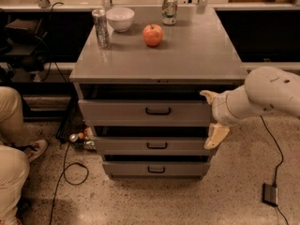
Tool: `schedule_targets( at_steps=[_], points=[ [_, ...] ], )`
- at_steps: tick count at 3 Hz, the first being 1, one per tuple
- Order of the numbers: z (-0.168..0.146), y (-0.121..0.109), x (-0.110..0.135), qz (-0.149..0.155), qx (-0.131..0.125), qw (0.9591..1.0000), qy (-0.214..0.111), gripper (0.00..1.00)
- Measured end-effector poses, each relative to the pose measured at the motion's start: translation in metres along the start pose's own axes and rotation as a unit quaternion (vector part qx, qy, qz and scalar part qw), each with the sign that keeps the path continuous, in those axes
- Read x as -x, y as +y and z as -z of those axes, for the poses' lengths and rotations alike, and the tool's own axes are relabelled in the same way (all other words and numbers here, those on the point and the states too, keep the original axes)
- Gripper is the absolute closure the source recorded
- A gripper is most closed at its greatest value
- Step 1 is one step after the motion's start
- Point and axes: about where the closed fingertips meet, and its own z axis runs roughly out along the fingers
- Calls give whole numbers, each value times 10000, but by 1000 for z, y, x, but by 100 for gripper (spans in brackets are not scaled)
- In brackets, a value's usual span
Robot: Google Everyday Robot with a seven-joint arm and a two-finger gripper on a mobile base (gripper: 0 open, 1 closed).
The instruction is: Open top drawer
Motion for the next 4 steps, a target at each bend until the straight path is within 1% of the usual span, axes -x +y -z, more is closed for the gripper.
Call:
schedule_targets(
  at_steps=[1, 2, 3, 4],
  points=[
    [-13, -11, -8, 192, -119, 9996, 138, 0],
    [-25, -28, -18, 399, -338, 9976, 456, 0],
    [-50, -43, -37, 438, -295, 9953, 806, 0],
    [-66, -49, -49, 395, -167, 9945, 952, 0]
  ],
)
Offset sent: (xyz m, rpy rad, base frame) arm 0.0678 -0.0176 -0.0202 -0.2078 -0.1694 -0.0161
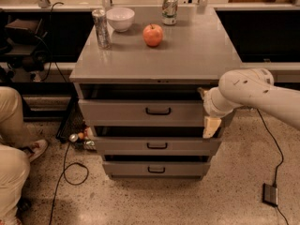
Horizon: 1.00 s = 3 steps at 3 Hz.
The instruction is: Open top drawer
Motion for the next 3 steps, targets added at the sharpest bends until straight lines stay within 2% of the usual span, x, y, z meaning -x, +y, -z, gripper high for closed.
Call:
schedule_targets(
  at_steps=[1, 2, 3],
  points=[
    [-18, 6, -17, -200, 257, 9994, 105, 26],
    [-12, 16, -34, -437, 302, 9984, 202, 57],
    [-11, 16, -35, -457, 294, 9983, 210, 88]
  ],
)
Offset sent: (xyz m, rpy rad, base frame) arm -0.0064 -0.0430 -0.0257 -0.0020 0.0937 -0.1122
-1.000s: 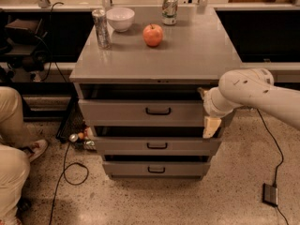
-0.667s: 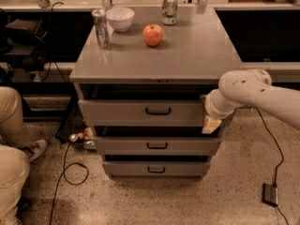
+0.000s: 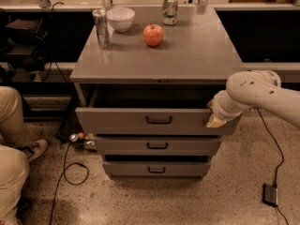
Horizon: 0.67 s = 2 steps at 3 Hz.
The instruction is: Open top drawer
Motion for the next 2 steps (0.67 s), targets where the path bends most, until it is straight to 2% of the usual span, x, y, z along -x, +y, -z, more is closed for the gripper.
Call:
schedule_targets(
  at_steps=[1, 2],
  points=[
    [2, -1, 0, 0, 1, 10000, 0, 100],
    [2, -1, 0, 0, 1, 10000, 0, 100]
  ],
)
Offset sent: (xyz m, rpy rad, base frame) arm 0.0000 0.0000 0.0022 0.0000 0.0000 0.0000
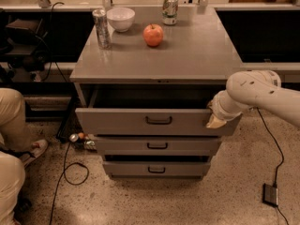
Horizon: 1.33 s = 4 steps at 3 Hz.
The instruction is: Open top drawer
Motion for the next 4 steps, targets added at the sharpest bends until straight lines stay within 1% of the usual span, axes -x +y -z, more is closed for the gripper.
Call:
schedule_targets(
  at_steps=[1, 3, 4],
  points=[
    [2, 17, -8, -75, 50, 9999, 118, 100],
    [5, 17, -8, -81, 53, 9999, 127, 100],
    [8, 22, -10, -133, 48, 9998, 143, 100]
  ],
)
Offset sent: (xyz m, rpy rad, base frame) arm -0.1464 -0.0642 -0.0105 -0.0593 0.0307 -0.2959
